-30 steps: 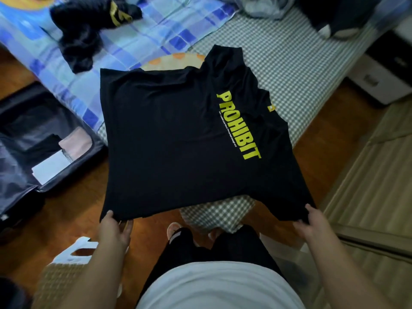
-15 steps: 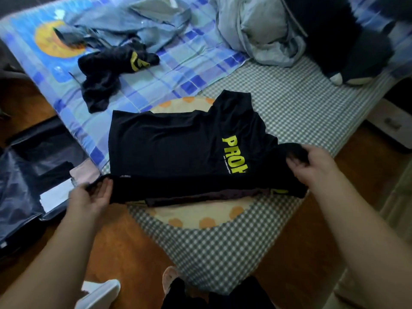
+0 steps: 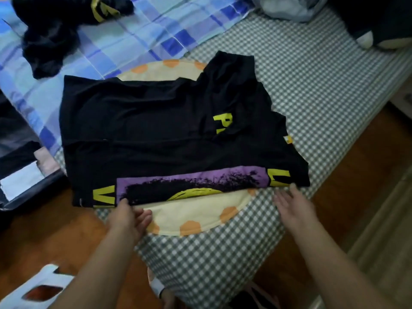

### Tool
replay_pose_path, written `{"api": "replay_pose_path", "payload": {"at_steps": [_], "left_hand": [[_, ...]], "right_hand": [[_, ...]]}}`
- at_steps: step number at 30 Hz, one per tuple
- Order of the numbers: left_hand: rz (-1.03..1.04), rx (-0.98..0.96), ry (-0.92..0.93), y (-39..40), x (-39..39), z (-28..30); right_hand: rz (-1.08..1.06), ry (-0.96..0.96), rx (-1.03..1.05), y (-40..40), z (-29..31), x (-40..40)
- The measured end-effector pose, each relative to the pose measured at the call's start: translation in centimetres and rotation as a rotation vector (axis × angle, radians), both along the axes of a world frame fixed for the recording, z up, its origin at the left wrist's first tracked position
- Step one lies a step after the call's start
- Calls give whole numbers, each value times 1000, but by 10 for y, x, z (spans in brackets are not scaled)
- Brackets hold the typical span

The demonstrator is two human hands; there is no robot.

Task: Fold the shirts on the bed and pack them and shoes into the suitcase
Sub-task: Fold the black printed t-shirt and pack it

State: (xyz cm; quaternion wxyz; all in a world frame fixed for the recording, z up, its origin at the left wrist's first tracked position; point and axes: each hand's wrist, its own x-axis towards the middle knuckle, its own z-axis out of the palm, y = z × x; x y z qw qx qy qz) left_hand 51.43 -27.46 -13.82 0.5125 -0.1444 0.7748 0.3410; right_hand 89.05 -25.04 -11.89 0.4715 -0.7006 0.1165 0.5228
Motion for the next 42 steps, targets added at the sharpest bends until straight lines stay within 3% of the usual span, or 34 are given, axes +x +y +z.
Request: {"api": "replay_pose_path", "payload": {"at_steps": [4, 6, 9, 12, 13, 14, 16, 19, 23, 26, 29, 32, 37, 42], "left_hand": [[-60, -66, 139, -5, -2, -25], [-150, -90, 188, -11, -3, -29], [-503, -96, 547, -10, 19, -5], [-934, 59, 851, 0, 48, 22], [-1053, 112, 939, 4, 51, 21], [-1139, 161, 1010, 10, 54, 22], [-1241, 224, 1084, 18, 48, 6], [-1127, 127, 1074, 23, 26, -7], [-699, -132, 915, 9, -32, -21], [-558, -130, 735, -12, -82, -30], [-568, 15, 660, -31, -119, -38], [-368, 163, 457, -40, -137, -48], [-156, 310, 270, -46, -152, -64], [-268, 392, 233, -61, -168, -60]], "right_hand": [[-139, 4, 19, 47, -14, 24], [-72, -235, -21, 52, -13, 37], [189, -721, -148, 47, 0, 60], [386, -848, -390, 44, 3, 79], [496, -985, -456, 46, 4, 79], [623, -1153, -436, 50, 3, 74], [869, -1410, -167, 62, -5, 46], [1241, -1478, 290, 78, -24, -32], [1680, -1342, 659, 80, -44, -136], [1810, -1301, 658, 90, -47, -188], [1946, -1239, 658, 109, -49, -243], [2060, -1223, 694, 126, -48, -303], [2037, -1225, 730, 153, -42, -401], [2002, -1265, 754, 157, -40, -465]]}}
